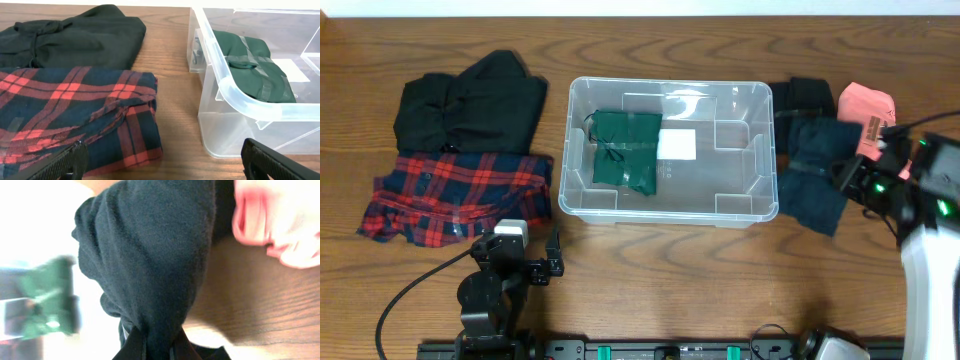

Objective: Pack container
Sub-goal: 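Place the navy bundle in the bin beside the green one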

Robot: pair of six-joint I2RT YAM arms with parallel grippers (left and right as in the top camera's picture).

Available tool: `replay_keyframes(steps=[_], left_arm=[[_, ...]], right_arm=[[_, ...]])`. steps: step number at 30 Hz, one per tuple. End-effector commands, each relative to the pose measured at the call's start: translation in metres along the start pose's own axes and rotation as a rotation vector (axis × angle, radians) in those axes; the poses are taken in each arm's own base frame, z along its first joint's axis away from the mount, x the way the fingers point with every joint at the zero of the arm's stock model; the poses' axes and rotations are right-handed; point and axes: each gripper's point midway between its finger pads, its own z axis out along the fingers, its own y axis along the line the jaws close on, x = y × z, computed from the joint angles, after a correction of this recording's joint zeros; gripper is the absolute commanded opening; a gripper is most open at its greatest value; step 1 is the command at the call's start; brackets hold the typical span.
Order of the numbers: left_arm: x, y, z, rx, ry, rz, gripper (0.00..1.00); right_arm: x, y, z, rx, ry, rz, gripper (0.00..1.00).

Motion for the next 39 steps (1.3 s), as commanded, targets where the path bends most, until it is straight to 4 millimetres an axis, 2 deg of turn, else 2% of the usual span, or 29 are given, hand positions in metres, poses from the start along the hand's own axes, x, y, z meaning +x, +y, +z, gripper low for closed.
replay_keyframes(steps=[1, 4, 7, 10, 13, 15, 18, 21, 23, 26, 28, 29, 33, 36, 39], left_arm=[[0.007, -0.003, 0.003, 0.017, 0.013, -0.005, 0.98], [0.007, -0.003, 0.003, 0.017, 0.013, -0.005, 0.98], [0.007, -0.003, 0.003, 0.017, 0.013, -0.005, 0.98], [0.007, -0.003, 0.003, 0.017, 0.013, -0.005, 0.98], [0.007, -0.003, 0.003, 0.017, 0.013, -0.006, 0.98], [0.007, -0.003, 0.003, 0.017, 0.013, -0.005, 0.98], [0.007, -0.003, 0.003, 0.017, 0.013, -0.006, 0.98], [0.007, -0.003, 0.003, 0.017, 0.013, -0.005, 0.98], [0.007, -0.003, 0.003, 0.017, 0.013, -0.005, 0.98], [0.007, -0.003, 0.003, 0.017, 0.013, -0.006, 0.98], [0.007, -0.003, 0.003, 0.017, 0.013, -0.006, 0.98], [0.007, -0.003, 0.003, 0.017, 0.013, -0.005, 0.98], [0.007, -0.003, 0.003, 0.017, 0.013, -0.006, 0.98], [0.007, -0.003, 0.003, 0.017, 0.013, -0.006, 0.98], [0.007, -0.003, 0.003, 0.017, 0.013, -0.006, 0.98]], right_arm=[[-0.01, 0.035, -0.051, -0.073, -0.147, -0.026, 0.01], [-0.003, 0.066, -0.078, -0.186, -0.195, -0.073, 0.01], [0.006, 0.099, -0.094, -0.325, -0.2, -0.123, 0.01], [0.01, 0.129, -0.098, -0.438, -0.183, -0.148, 0.01], [0.008, 0.153, -0.088, -0.488, -0.176, -0.174, 0.01], [0.007, 0.165, -0.074, -0.489, -0.156, -0.146, 0.01], [0.011, 0.185, -0.039, -0.482, -0.105, -0.109, 0.01], [0.027, 0.217, 0.0, -0.537, -0.019, -0.126, 0.01], [0.042, 0.226, 0.03, -0.525, 0.036, -0.11, 0.01], [0.058, 0.214, 0.081, -0.409, 0.093, -0.025, 0.01], [0.068, 0.213, 0.105, -0.401, 0.128, -0.019, 0.01], [0.077, 0.211, 0.125, -0.399, 0.167, 0.009, 0.01], [0.09, 0.199, 0.157, -0.357, 0.207, 0.056, 0.01], [0.098, 0.209, 0.168, -0.42, 0.233, 0.046, 0.01], [0.096, 0.202, 0.178, -0.376, 0.201, 0.051, 0.01]])
